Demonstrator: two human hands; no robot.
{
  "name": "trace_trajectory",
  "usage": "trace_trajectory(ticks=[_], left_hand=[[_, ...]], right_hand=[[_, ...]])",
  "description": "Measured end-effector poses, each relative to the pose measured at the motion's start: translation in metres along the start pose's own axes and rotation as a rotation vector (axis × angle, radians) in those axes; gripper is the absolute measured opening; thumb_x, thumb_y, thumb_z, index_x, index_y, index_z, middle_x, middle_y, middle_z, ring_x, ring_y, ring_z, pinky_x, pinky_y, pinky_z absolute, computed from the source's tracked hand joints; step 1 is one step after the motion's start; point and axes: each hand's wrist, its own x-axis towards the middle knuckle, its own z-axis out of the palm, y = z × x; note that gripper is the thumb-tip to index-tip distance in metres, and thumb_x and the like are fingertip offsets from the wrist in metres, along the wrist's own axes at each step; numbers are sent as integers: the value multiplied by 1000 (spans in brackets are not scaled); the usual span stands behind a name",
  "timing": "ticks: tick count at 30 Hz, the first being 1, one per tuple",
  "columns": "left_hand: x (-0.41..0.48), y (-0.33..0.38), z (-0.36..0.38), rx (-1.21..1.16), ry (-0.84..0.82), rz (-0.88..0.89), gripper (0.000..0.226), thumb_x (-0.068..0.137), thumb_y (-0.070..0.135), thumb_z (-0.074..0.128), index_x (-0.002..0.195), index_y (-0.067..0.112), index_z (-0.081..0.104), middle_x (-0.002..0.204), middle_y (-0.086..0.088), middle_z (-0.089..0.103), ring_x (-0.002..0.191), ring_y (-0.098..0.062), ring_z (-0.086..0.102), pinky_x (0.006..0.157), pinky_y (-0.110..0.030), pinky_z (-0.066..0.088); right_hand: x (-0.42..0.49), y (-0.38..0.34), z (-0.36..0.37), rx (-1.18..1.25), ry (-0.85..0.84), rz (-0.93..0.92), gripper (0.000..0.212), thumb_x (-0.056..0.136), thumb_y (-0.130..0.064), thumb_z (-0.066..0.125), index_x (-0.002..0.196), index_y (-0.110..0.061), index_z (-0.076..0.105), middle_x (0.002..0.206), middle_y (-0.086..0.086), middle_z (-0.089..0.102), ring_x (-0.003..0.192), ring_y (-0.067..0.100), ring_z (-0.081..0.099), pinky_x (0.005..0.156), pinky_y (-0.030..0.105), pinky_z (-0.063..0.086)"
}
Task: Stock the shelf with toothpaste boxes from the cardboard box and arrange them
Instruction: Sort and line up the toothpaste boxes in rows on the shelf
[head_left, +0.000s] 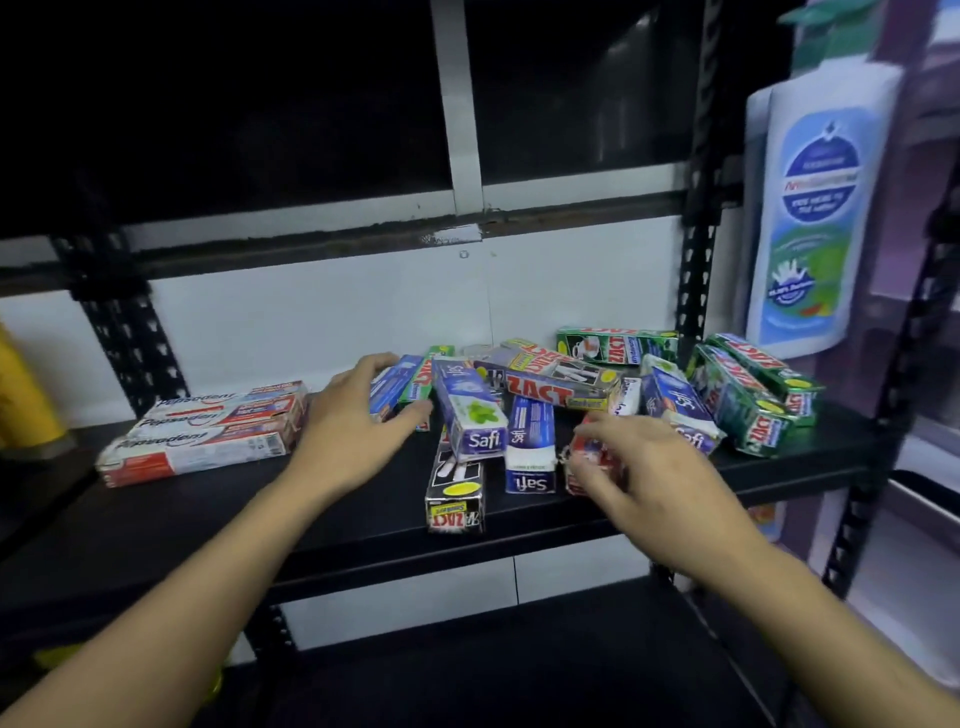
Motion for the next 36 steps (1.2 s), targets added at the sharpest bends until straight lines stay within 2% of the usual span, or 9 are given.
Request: trace_trajectory(ticks=[4,7,10,13,18,22,27,31,36], left_hand=[[5,36,33,-125,-160,-59,64,84,64,60,139,37,43,137,10,55,117,-13,53,94,-31,40],[2,44,54,-164,-248,-95,64,89,63,53,145,37,36,154,12,36,136,-17,39,99,-32,31],[2,41,59,-194,-250,-117,64,91,61,50,148,39,33,162,14,22,145,-17,26,110,-39,26],[1,37,58,-208,-267,-146,65,88,66,49,147,43,32,160,11,27,142,-19,32,112,-43,30],[-1,40,58,-219,-255,-138,62,92,60,48,148,41,31,161,12,24,142,-17,32,100,-33,31],[-2,42,54,-176,-254,-116,64,93,60,48,151,39,29,163,15,16,147,-16,23,106,-35,27],[-6,41,51,-166,-222,-109,66,90,63,50,150,40,33,162,16,17,148,-15,20,116,-42,21],[-7,38,51,-195,-181,-118,66,87,65,54,147,40,39,161,15,22,147,-16,24,117,-42,24],[-9,40,49,-188,-158,-128,62,86,63,57,142,38,46,158,10,33,143,-18,33,114,-46,32]], right_hand=[[-15,6,27,-17,-5,-22,49,91,-58,52,126,-24,58,152,0,40,143,22,28,116,36,29],[-20,6,37,60,47,102,35,90,-52,59,111,-26,50,161,0,21,147,26,15,114,40,32],[-23,6,35,122,112,159,26,90,-39,64,107,-26,48,155,4,33,141,25,33,104,38,39],[-25,9,28,192,211,172,38,86,-28,71,122,-26,58,146,1,48,129,22,51,96,37,47],[-27,16,16,261,432,116,31,78,-11,79,108,-11,75,121,4,68,107,19,66,99,21,46],[-25,12,-13,364,533,141,22,79,-13,76,101,-16,75,105,-5,71,96,6,64,90,3,38],[-26,14,-48,508,495,246,20,79,-18,76,96,-29,74,85,-15,70,72,1,61,70,10,43],[-33,17,-70,606,450,230,18,81,-15,74,94,-29,75,58,-18,60,48,6,48,47,9,33],[-35,22,-87,636,392,175,21,82,-15,74,95,-31,74,67,-3,66,49,7,46,49,21,43]])
